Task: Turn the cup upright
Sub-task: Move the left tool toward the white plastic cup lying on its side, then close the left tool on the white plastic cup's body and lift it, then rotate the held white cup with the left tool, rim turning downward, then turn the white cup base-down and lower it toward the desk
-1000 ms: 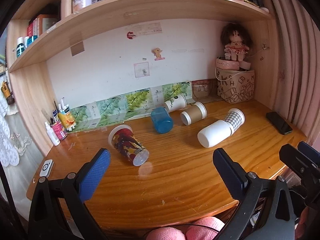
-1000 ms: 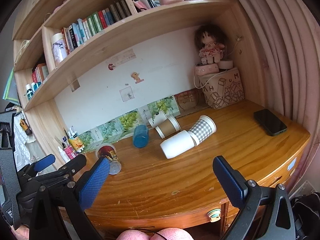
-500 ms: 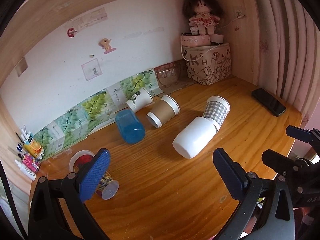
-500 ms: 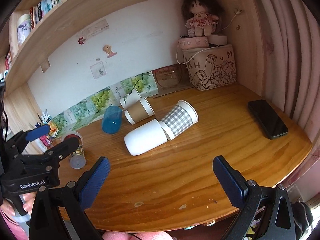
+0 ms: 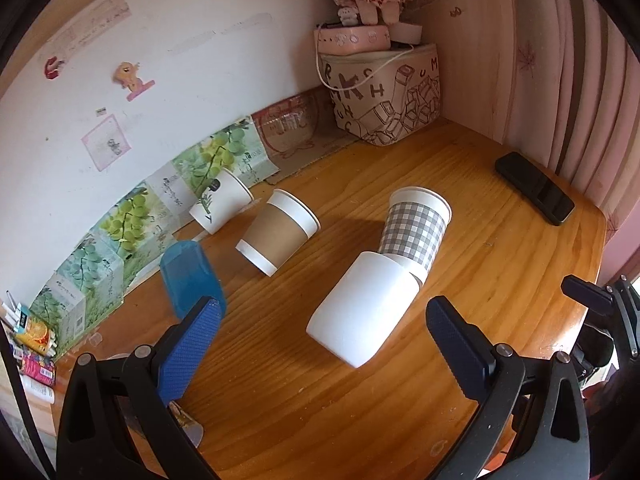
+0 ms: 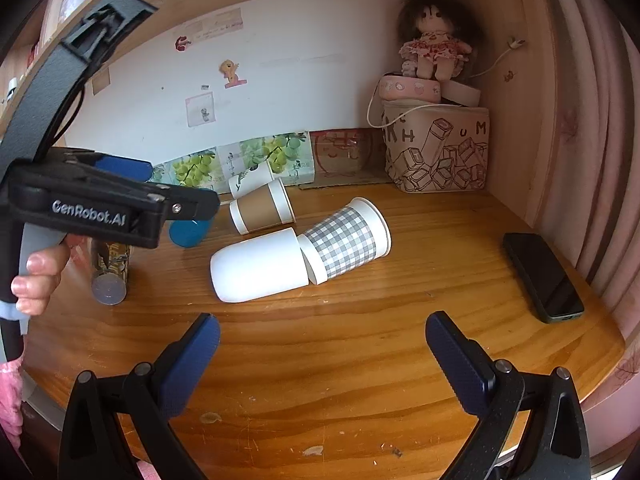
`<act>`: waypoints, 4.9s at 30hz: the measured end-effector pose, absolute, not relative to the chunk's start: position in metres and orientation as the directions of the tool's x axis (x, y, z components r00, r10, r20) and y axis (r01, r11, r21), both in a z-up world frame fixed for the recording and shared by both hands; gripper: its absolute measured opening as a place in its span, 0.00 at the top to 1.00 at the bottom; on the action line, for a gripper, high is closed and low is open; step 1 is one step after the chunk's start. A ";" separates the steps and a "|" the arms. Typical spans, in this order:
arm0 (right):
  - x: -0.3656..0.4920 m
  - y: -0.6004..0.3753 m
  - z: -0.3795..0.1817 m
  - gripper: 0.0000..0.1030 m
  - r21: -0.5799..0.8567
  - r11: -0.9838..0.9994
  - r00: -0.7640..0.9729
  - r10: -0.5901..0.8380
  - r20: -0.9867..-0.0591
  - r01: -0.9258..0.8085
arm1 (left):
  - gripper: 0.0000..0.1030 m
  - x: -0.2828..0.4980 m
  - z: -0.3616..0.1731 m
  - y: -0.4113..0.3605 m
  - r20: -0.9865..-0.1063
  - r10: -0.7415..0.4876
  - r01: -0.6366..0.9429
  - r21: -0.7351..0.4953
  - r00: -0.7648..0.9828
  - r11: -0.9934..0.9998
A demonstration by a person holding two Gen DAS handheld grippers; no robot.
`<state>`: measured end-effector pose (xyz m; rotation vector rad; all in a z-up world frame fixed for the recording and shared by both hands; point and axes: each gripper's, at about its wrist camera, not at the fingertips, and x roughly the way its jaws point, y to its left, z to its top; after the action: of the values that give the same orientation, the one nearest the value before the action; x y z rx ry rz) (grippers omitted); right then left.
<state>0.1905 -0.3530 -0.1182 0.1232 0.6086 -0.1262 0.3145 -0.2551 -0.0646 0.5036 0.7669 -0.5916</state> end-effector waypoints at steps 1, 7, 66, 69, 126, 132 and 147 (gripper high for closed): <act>0.191 -0.353 -0.120 0.00 0.072 0.985 0.814 -0.086 -0.574 0.154 | 0.00 0.320 -0.069 -0.260 -0.774 -0.300 0.664 0.200 0.558 0.720; 0.195 -0.349 -0.133 0.00 0.040 0.991 0.822 -0.083 -0.564 0.127 | 0.01 0.348 -0.092 -0.282 -0.846 -0.254 0.691 0.172 0.468 0.702; 0.169 -0.319 -0.128 0.00 0.125 0.991 0.823 0.033 -0.567 0.046 | 0.27 0.340 -0.126 -0.174 -0.959 -0.172 0.414 -0.067 0.223 0.908; 0.162 -0.316 -0.123 0.00 0.130 0.991 0.826 0.042 -0.562 0.038 | 0.28 0.324 -0.123 -0.166 -0.959 -0.189 0.392 -0.093 0.213 0.915; 0.152 -0.261 -0.119 0.00 0.059 0.997 0.788 0.079 -0.610 -0.055 | 0.32 0.287 -0.138 -0.072 -0.877 -0.473 0.270 -0.437 0.086 0.858; 0.161 -0.234 -0.118 0.00 0.021 0.995 0.779 0.092 -0.620 -0.100 | 0.25 0.293 -0.141 -0.043 -0.830 -0.547 0.243 -0.511 0.110 0.824; 0.179 -0.166 -0.118 0.00 -0.042 0.980 0.755 0.122 -0.644 -0.194 | 0.24 0.293 -0.161 0.011 -0.781 -0.613 0.188 -0.589 0.116 0.786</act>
<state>0.1793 -0.1664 -0.1181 -0.1084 0.6937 0.1731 0.2927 0.0108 -0.1608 -0.3878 1.3343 -0.6087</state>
